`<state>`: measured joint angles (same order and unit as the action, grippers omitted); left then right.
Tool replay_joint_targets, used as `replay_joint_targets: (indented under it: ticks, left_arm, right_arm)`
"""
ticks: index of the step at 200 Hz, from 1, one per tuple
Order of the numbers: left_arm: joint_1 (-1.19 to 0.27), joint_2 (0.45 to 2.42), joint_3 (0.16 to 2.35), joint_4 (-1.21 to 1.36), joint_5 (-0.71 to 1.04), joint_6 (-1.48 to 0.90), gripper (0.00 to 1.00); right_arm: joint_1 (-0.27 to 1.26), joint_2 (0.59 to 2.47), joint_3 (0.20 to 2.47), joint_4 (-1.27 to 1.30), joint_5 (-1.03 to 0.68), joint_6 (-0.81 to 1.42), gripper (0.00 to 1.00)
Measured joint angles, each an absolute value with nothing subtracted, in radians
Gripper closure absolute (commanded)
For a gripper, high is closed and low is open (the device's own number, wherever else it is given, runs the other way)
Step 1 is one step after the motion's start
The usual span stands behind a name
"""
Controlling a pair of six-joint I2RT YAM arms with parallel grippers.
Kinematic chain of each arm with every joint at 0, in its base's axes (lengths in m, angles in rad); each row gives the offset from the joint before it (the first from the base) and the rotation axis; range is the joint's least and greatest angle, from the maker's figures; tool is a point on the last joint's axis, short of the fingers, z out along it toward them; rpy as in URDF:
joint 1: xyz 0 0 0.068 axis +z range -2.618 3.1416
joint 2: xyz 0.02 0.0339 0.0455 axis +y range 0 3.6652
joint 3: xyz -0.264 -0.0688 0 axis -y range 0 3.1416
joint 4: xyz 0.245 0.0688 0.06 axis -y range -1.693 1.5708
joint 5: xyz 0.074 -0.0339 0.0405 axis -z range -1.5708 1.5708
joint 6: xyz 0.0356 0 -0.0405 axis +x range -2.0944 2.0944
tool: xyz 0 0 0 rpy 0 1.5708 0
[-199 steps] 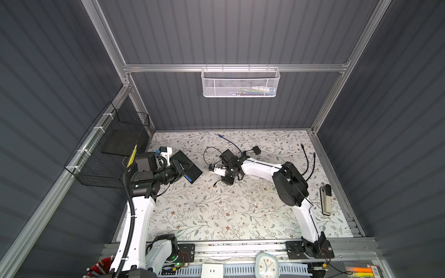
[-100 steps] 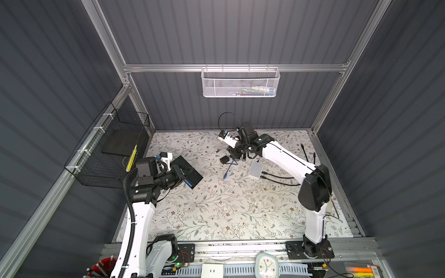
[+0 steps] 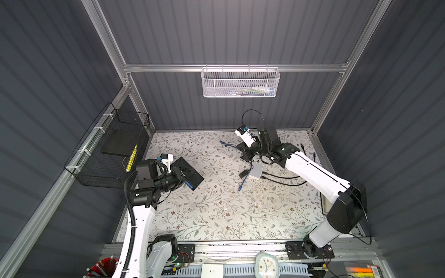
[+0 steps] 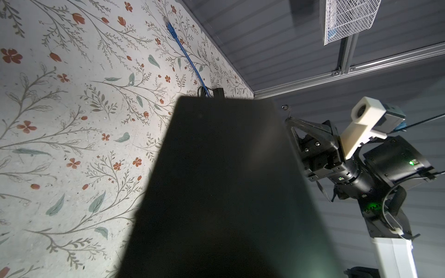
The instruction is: Insert the plug into the switch port
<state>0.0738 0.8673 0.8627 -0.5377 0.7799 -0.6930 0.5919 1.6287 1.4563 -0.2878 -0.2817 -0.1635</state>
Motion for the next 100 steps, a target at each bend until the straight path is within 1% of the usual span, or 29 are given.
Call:
replay_joint_targets:
  ticks: [47,100]
  left_arm:
    - [0.074,0.863,0.850,-0.530,0.787,-0.693,0.93]
    - [0.074,0.861,0.813,-0.510,0.787,-0.697,0.93]
  right_arm:
    - [0.591,1.603,1.482,-0.294,-0.254,-0.132,1.00]
    - [0.590,1.398,1.491,-0.329,-0.236,-0.081,1.00]
